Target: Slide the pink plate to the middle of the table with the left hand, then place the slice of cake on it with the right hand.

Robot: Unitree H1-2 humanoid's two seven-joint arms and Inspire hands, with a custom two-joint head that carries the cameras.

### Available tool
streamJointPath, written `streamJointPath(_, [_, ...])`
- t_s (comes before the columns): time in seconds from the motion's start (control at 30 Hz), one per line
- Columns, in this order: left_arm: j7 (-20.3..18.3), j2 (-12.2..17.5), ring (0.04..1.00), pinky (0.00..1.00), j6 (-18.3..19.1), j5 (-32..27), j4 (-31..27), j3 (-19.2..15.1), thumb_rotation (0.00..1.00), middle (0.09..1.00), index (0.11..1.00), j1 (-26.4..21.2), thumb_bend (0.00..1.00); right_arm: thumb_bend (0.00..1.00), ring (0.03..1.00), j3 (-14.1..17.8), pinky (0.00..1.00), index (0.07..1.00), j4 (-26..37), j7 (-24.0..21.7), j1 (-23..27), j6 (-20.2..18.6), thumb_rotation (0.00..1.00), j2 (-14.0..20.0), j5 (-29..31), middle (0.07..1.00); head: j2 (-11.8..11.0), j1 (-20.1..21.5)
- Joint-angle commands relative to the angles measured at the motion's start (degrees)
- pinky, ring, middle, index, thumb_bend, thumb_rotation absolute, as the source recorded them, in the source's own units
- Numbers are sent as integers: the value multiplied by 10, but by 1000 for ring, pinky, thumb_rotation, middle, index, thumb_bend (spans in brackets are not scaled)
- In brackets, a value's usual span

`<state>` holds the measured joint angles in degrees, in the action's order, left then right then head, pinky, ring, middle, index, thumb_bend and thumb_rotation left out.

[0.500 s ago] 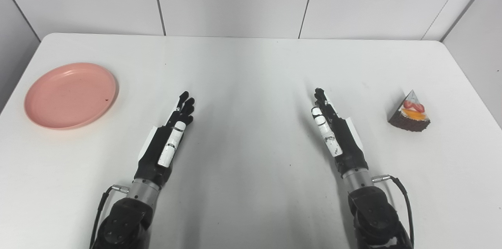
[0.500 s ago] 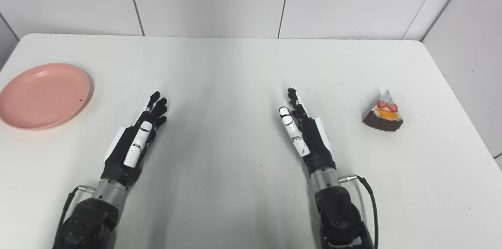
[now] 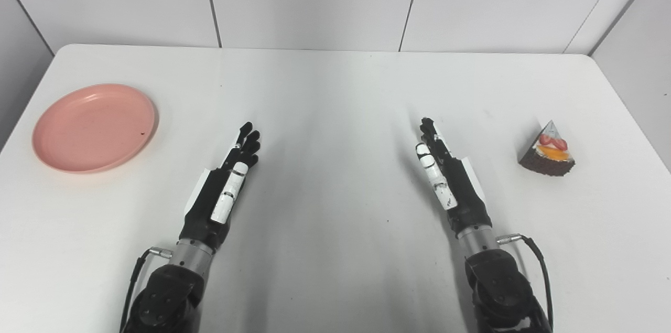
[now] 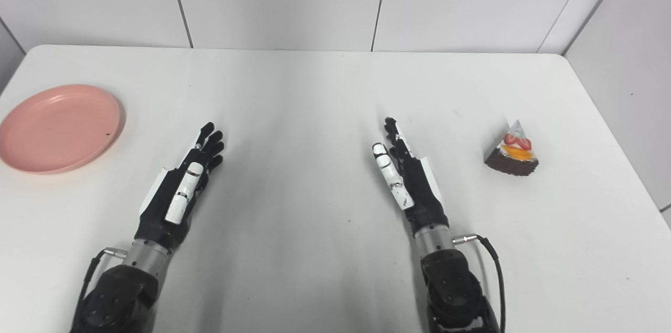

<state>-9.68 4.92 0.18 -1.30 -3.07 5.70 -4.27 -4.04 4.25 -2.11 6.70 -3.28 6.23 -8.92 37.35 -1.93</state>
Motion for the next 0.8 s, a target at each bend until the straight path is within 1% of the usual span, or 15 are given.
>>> streamJointPath(0.0, [2,0,991,970,15,9,18,3,1000,1000,985,3,404,272,961,-2,948,961,8,-3,4,13,1000,2,0,962,0,-1])
streamJointPath(0.1, [2,0,990,971,14,8,18,3,1000,1000,986,3,404,264,960,-2,949,959,8,-4,4,15,1000,1,2,960,0,-1])
streamJointPath(0.2, [3,0,986,968,14,11,18,4,1000,1000,983,3,404,279,960,-3,944,958,9,-3,4,15,1000,2,-1,960,0,-3])
streamJointPath(0.43, [2,0,990,968,14,11,17,5,1000,1000,985,3,389,259,962,-3,953,963,12,-4,3,12,1000,3,-2,962,-1,-5])
streamJointPath(0.77, [1,0,990,970,15,10,16,6,1000,1000,989,3,398,262,963,-3,948,964,12,-5,4,9,1000,3,-2,964,-1,-5])
